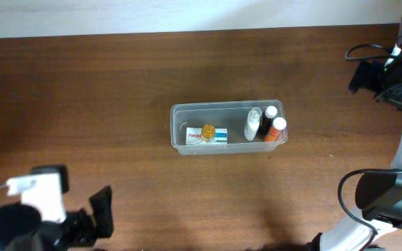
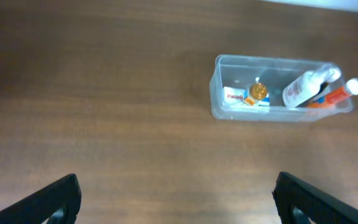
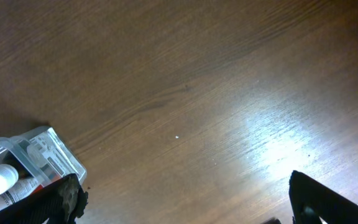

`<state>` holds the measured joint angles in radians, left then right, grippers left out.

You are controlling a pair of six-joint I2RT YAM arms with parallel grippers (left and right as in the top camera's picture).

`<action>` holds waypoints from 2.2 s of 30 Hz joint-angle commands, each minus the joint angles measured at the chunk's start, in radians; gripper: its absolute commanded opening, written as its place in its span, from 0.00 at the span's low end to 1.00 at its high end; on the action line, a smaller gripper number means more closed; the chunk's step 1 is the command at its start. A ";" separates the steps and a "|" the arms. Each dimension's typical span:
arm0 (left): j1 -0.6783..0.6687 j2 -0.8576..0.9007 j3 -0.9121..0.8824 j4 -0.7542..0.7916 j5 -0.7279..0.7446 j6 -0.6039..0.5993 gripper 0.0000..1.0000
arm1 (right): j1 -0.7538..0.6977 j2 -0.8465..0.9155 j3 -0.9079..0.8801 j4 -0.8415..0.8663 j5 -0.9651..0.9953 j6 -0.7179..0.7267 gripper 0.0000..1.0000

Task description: Pack container

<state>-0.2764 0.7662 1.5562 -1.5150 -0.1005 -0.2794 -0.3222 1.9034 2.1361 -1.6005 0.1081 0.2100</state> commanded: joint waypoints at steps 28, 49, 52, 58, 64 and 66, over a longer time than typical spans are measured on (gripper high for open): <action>0.195 -0.497 -1.181 1.129 0.254 0.545 0.99 | 0.000 0.006 -0.003 0.000 0.009 0.008 0.98; 0.220 -0.721 -1.374 1.190 0.277 0.573 0.99 | 0.000 0.006 -0.003 0.000 0.009 0.008 0.98; 0.220 -0.763 -1.396 1.190 0.277 0.573 0.99 | 0.000 0.006 -0.003 0.000 0.009 0.008 0.98; 0.232 -0.761 -1.413 1.207 0.277 0.573 0.99 | 0.000 0.006 -0.003 0.000 0.009 0.008 0.98; 0.264 -0.761 -1.460 1.256 0.280 0.573 0.99 | 0.000 0.006 -0.003 0.000 0.009 0.008 0.98; 0.264 -0.761 -1.471 1.258 0.280 0.573 0.99 | 0.000 0.006 -0.003 0.000 0.009 0.008 0.98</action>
<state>-0.0181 0.0162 0.1131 -0.2638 0.1658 0.2775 -0.3222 1.9034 2.1357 -1.6009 0.1081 0.2100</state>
